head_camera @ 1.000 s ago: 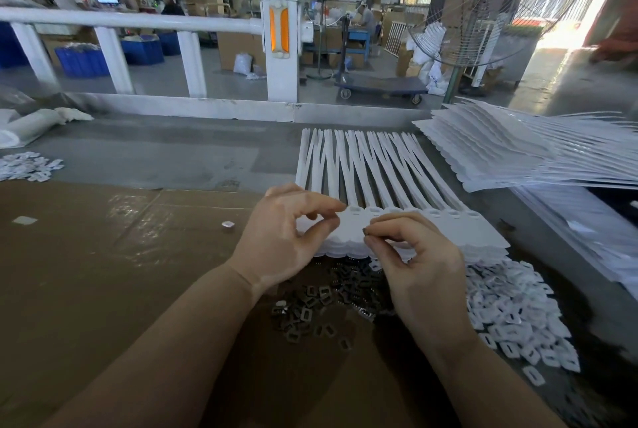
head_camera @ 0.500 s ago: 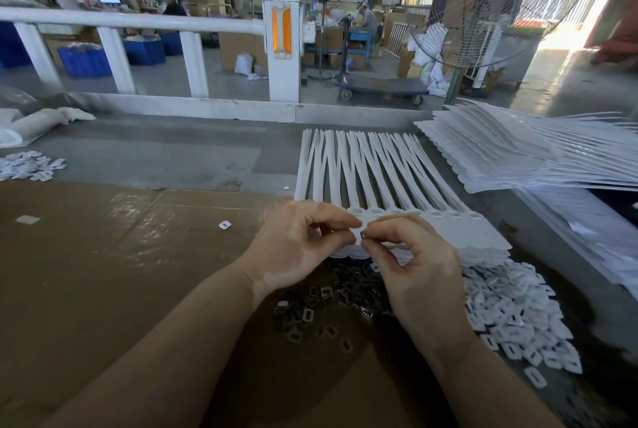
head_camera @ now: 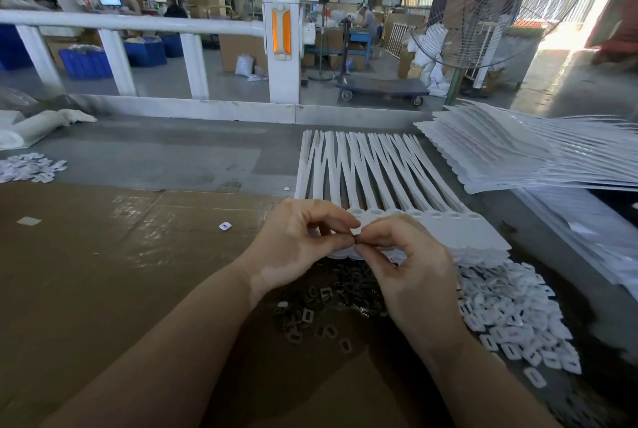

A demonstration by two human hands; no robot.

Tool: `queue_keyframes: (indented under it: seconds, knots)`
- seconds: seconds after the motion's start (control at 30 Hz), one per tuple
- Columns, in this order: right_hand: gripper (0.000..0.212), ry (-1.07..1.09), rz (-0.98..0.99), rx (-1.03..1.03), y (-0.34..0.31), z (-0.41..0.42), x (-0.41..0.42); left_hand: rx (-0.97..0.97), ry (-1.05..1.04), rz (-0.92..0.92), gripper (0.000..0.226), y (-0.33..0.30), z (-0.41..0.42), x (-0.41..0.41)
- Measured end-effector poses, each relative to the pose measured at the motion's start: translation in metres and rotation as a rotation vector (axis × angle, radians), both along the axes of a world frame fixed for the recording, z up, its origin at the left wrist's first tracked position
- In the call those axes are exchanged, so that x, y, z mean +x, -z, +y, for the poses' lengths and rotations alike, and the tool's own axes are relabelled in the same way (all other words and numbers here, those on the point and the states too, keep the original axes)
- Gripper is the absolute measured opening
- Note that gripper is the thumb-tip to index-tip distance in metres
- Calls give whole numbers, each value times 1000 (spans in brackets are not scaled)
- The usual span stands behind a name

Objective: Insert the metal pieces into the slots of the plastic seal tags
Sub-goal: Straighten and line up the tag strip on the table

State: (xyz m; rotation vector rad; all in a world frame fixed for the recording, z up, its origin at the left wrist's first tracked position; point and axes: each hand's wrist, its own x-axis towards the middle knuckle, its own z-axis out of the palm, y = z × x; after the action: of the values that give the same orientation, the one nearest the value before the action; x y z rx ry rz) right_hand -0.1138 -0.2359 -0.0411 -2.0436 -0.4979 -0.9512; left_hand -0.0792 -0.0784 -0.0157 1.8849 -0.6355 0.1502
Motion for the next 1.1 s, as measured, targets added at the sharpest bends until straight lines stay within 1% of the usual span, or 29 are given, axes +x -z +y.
queue_keyframes:
  seconds: [0.2, 0.3, 0.47, 0.63, 0.83, 1.0, 1.1]
  knots:
    - [16, 21, 16, 27, 1, 0, 1, -12, -14, -21, 16, -1, 0, -1]
    - [12, 46, 24, 27, 2, -1, 1, 2, -12, -34, 15, -1, 0, 0]
    - [3, 44, 39, -32, 1, 1, 0, 49, -1, -48, 15, -1, 1, 0]
    - [3, 79, 10, -62, 0, 1, -1, 64, 13, -44, 11, -2, 1, 0]
    - [9, 181, -91, -241, 1, 1, -3, 38, 31, 7, 12, -4, 0, -2]
    - [3, 176, -127, -258, 1, 2, -4, -7, 8, 42, 13, -4, 0, -1]
    - [5, 237, -128, -264, 2, 1, -4, -88, -39, 76, 16, -2, 1, 1]
